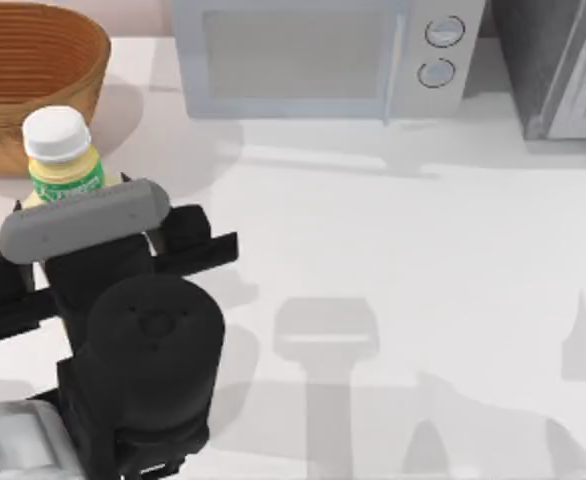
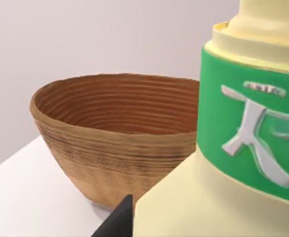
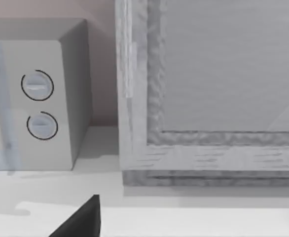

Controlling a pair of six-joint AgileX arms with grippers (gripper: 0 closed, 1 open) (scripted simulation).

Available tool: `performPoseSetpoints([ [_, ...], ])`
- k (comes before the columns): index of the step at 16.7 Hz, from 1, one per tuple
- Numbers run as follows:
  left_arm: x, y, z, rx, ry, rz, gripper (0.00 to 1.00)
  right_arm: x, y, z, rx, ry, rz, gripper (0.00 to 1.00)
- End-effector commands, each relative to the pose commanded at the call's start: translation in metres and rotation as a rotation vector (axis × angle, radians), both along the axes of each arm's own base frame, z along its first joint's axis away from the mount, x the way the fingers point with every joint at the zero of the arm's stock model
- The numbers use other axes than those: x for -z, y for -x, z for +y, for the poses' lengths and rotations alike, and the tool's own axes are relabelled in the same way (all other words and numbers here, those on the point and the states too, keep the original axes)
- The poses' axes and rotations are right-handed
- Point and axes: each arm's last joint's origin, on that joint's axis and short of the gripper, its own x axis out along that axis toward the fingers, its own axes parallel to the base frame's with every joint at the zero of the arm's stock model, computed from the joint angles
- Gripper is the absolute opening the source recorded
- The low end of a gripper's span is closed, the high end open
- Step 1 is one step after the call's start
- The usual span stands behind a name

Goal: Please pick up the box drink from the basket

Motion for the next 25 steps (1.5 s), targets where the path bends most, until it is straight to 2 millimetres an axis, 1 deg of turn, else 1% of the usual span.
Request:
performPoseSetpoints([
  [3, 0.010, 0.011, -0.034, -0.087, -0.005, -0.046, 0.00, 0.000, 0.000, 0.000, 0.000, 0.000, 0.000, 1.00],
  [5, 0.017, 0.018, -0.050, -0.127, -0.005, -0.070, 0.00, 0.000, 0.000, 0.000, 0.000, 0.000, 0.000, 1.00],
  [8, 0.022, 0.023, -0.060, -0.155, -0.002, -0.090, 0.00, 0.000, 0.000, 0.000, 0.000, 0.000, 0.000, 1.00],
  [12, 0.023, 0.023, -0.060, -0.156, -0.002, -0.091, 0.00, 0.000, 0.000, 0.000, 0.000, 0.000, 0.000, 1.00],
  [13, 0.035, 0.014, -0.078, -0.005, -0.088, -0.013, 0.00, 0.000, 0.000, 0.000, 0.000, 0.000, 0.000, 1.00],
  [15, 0.038, 0.014, -0.077, -0.005, -0.096, -0.009, 0.00, 0.000, 0.000, 0.000, 0.000, 0.000, 0.000, 1.00],
  [19, 0.052, 0.008, -0.073, -0.027, -0.118, 0.003, 0.00, 0.000, 0.000, 0.000, 0.000, 0.000, 0.000, 1.00],
  [21, 0.054, 0.003, -0.070, -0.048, -0.085, -0.008, 0.00, 0.000, 0.000, 0.000, 0.000, 0.000, 0.000, 1.00],
  [25, 0.053, -0.006, -0.062, -0.094, 0.040, -0.058, 0.00, 0.000, 0.000, 0.000, 0.000, 0.000, 0.000, 1.00],
])
